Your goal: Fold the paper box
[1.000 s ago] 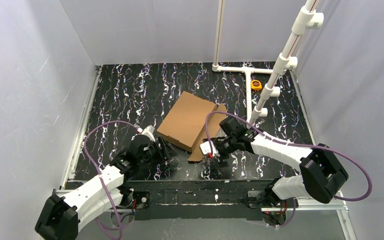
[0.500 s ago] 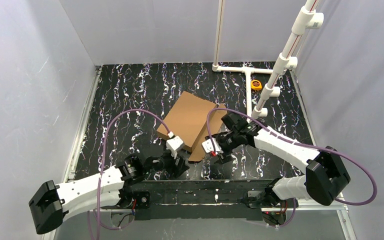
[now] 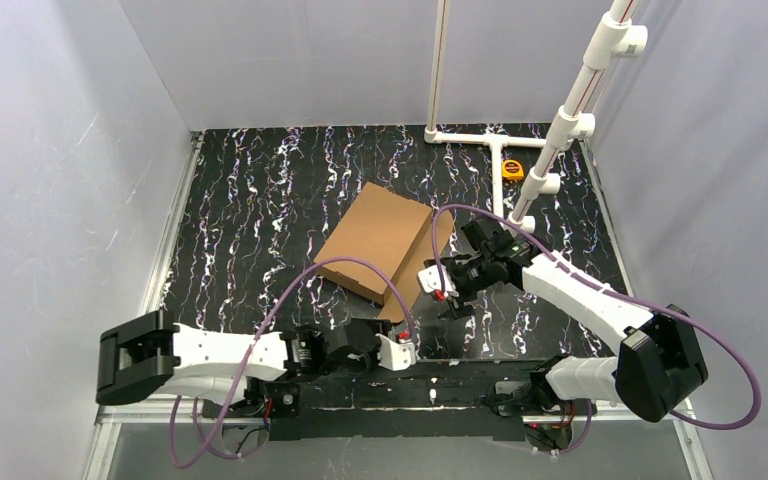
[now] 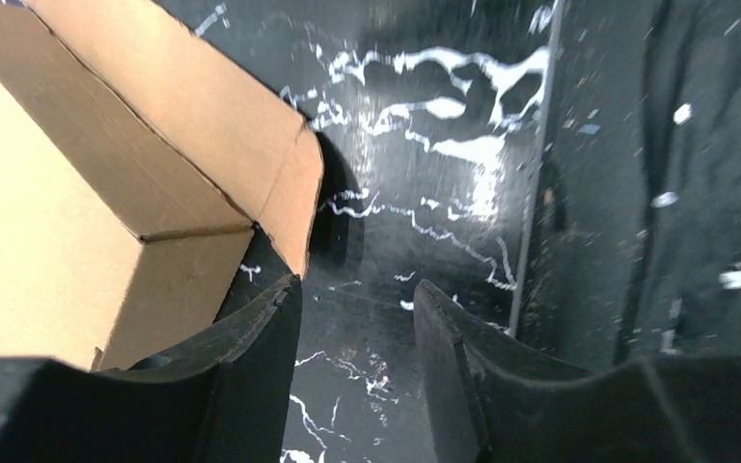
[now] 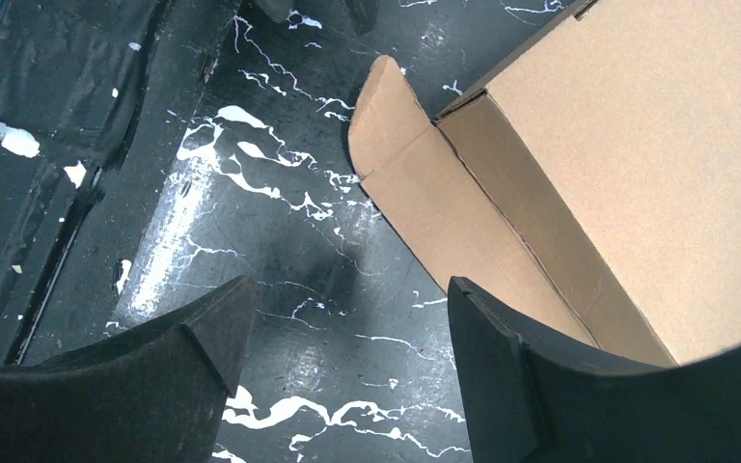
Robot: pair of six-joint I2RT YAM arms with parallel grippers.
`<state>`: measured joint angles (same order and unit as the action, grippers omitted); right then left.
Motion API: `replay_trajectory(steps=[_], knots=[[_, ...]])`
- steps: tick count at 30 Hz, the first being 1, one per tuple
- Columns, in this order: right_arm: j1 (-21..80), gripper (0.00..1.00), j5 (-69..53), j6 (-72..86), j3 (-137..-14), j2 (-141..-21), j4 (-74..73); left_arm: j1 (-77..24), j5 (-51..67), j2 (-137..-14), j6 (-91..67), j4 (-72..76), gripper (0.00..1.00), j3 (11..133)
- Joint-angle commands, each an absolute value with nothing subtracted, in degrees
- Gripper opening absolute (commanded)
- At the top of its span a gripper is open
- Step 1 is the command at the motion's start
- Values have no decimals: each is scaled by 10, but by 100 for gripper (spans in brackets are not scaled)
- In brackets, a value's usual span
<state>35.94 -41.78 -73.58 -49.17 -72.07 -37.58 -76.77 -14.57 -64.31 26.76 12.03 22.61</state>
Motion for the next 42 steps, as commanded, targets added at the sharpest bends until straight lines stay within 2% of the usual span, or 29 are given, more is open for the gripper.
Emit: replay_trajectory(steps=[1,10,19,22,27,36,42], knots=[[348,80,-439,-749,-508,-723,-394,-772,-219,-689,307,136,42,242],[307,81,-450,-751,-509,-733,-401,-773,-224,-743,337,217,33,219],[287,81,-459,-752,-508,-747,-403,-773,-215,-799,356,267,28,218],[284,82,-461,-752,-506,-749,-403,-772,-216,-821,352,286,22,216],[274,83,-466,-752,-507,-746,-409,-772,-233,-839,353,299,0,222],[262,86,-472,-762,-502,-744,-417,-776,-259,-801,342,297,0,235],[262,98,-482,-783,-487,-744,-425,-777,-251,-749,310,295,0,230]])
